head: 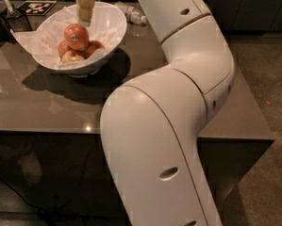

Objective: Pick apple from white bowl

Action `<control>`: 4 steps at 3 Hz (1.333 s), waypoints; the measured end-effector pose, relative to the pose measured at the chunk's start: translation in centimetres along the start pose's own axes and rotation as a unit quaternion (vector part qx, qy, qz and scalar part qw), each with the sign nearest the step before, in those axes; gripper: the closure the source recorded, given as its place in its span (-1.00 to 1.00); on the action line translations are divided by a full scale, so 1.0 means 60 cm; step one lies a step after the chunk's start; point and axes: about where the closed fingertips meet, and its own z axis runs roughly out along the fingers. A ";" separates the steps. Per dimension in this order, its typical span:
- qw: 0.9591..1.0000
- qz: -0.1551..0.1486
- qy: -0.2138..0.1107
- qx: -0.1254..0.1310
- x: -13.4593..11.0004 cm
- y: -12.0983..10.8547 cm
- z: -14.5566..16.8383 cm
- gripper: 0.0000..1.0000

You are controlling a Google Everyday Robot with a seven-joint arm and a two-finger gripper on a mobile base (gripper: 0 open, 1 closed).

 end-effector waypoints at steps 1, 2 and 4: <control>0.999 -0.006 -0.018 -0.037 -0.014 0.016 0.064 -1.00; 0.997 -0.006 -0.034 -0.072 -0.017 0.032 0.125 -1.00; 0.993 -0.002 -0.051 -0.104 -0.017 0.047 0.191 -1.00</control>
Offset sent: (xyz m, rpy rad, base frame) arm 0.0353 0.0371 -0.0791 -0.0341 0.2844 0.1391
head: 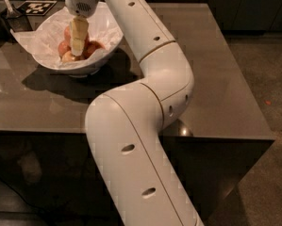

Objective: Pick apple from white bowl

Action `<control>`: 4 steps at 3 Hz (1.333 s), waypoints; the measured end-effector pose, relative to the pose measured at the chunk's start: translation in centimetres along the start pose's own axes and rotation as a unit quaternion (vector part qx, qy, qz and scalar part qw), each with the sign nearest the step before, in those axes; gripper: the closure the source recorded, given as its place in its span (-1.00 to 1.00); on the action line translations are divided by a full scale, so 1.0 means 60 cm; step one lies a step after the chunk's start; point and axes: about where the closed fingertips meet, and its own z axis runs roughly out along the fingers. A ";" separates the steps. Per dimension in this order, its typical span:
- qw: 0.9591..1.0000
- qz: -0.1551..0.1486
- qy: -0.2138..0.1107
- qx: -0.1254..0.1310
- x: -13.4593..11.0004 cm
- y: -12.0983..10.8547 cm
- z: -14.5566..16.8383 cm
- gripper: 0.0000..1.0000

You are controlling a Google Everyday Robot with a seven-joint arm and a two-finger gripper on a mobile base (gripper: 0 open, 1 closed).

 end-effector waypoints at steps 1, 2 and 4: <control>1.000 0.003 -0.004 -0.008 0.007 0.001 0.019 -1.00; 1.000 0.003 -0.012 0.007 -0.001 -0.014 0.026 -0.62; 1.000 0.003 -0.018 0.016 -0.007 -0.023 0.034 0.31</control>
Offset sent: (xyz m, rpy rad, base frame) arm 0.0024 0.0012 -0.0101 0.0033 0.0163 0.0030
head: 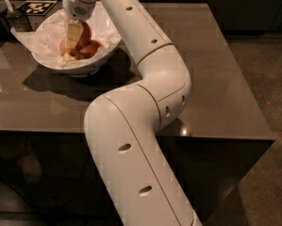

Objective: Pick apple from white bowl

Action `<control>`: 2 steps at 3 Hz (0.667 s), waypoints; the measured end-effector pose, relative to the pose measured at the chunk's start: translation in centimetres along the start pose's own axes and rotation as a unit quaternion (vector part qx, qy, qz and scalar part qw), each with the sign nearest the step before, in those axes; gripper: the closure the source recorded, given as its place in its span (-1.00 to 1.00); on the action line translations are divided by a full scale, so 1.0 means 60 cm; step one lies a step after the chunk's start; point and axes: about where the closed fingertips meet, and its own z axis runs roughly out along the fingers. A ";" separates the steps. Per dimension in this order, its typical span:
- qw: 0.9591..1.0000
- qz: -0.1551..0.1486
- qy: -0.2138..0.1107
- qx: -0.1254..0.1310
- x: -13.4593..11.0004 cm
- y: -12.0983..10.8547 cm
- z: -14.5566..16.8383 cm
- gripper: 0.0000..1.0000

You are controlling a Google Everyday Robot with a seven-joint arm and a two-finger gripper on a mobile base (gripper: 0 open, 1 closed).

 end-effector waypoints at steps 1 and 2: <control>1.000 0.000 0.000 0.000 0.000 0.000 0.000 0.78; 1.000 0.000 0.000 0.000 0.000 0.000 0.000 1.00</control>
Offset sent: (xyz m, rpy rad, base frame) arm 0.0000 0.0000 0.0000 0.0000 0.0000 0.0000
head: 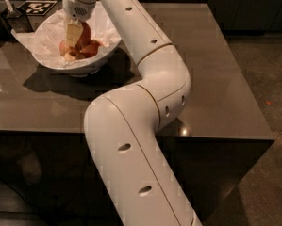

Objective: Pick apple from white bowl

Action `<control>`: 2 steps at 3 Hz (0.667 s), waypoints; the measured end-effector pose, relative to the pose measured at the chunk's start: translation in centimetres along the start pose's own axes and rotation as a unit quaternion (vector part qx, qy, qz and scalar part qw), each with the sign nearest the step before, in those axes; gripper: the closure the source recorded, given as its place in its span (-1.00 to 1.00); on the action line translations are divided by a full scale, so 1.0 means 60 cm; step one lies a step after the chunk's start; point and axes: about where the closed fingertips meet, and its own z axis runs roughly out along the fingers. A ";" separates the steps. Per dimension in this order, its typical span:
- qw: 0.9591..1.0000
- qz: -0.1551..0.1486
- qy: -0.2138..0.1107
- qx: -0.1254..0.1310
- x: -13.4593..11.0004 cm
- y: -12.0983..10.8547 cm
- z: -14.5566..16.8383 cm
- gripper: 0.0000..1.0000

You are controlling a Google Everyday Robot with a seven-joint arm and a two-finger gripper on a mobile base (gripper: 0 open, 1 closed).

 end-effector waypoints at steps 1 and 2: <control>0.999 0.020 0.019 0.039 -0.024 -0.023 -0.034 1.00; 0.996 0.030 0.037 0.077 -0.064 -0.038 -0.082 1.00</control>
Offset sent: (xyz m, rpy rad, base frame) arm -0.0384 0.0108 0.1027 -0.0358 -0.1821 -0.2159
